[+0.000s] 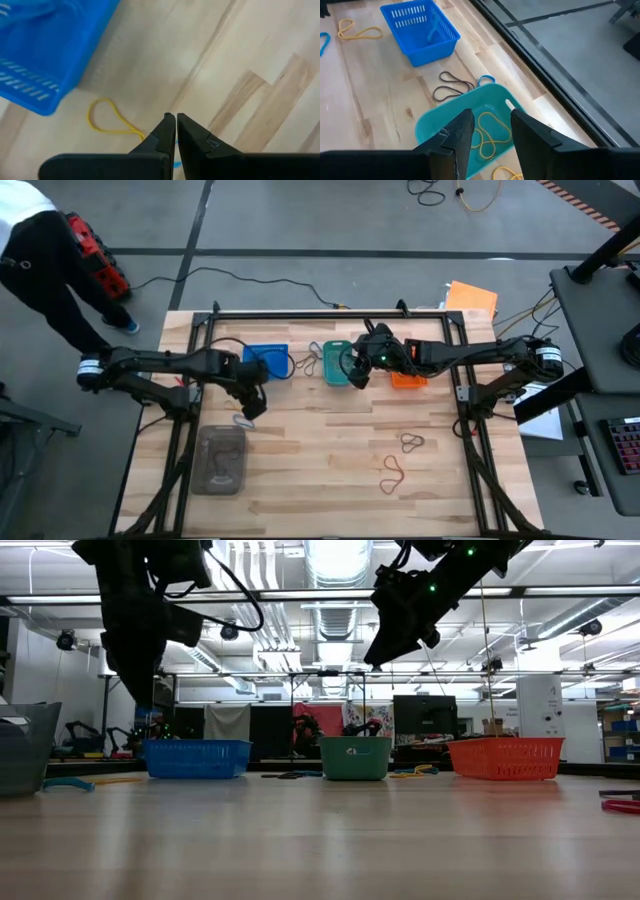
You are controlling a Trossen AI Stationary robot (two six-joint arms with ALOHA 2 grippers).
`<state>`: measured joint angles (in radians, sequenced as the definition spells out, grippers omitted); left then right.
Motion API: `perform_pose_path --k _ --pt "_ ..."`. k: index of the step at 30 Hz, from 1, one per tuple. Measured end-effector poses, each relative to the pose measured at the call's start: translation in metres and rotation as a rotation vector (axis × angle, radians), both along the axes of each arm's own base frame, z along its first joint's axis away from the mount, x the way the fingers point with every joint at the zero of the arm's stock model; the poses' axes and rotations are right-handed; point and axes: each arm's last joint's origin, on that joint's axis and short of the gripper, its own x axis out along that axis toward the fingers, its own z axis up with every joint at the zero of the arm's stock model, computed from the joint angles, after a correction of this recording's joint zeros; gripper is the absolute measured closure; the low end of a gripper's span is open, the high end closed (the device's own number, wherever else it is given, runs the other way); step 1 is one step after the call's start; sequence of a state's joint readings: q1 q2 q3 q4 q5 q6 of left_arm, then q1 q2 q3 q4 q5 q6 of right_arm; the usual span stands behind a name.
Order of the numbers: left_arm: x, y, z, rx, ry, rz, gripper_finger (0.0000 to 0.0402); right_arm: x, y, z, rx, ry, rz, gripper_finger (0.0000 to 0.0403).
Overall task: Sort rubber bands into baskets
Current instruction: Put the left yellow rubber band into the green bin
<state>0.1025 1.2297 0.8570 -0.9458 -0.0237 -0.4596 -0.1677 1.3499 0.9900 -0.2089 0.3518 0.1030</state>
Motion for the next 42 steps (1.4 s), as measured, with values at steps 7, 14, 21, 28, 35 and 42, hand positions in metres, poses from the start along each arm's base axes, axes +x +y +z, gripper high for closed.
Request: perform_pose_path --k 7,14,21,28,35,42 --pt "-0.003 -0.005 -0.005 -0.026 0.040 0.160 0.0400 0.000 0.002 -0.004 0.044 0.007 0.059 0.0269" --pt "-0.010 -0.004 -0.029 0.028 0.128 0.268 0.0400 -0.001 0.002 -0.005 0.039 0.013 0.064 0.0272" --pt "-0.004 -0.001 -0.038 0.083 0.107 0.288 0.0400 -0.001 0.002 -0.005 0.040 0.013 0.066 0.0268" --pt "-0.003 0.000 -0.051 0.115 0.162 0.355 0.0400 0.000 0.006 -0.005 0.049 0.009 0.072 0.0265" --pt "-0.001 0.000 -0.062 0.120 0.212 0.354 0.0400 0.000 0.009 -0.005 0.049 0.010 0.081 0.0270" --pt "0.003 0.000 -0.069 0.120 0.230 0.353 0.0383 0.000 0.009 -0.006 0.049 0.011 0.081 0.0260"
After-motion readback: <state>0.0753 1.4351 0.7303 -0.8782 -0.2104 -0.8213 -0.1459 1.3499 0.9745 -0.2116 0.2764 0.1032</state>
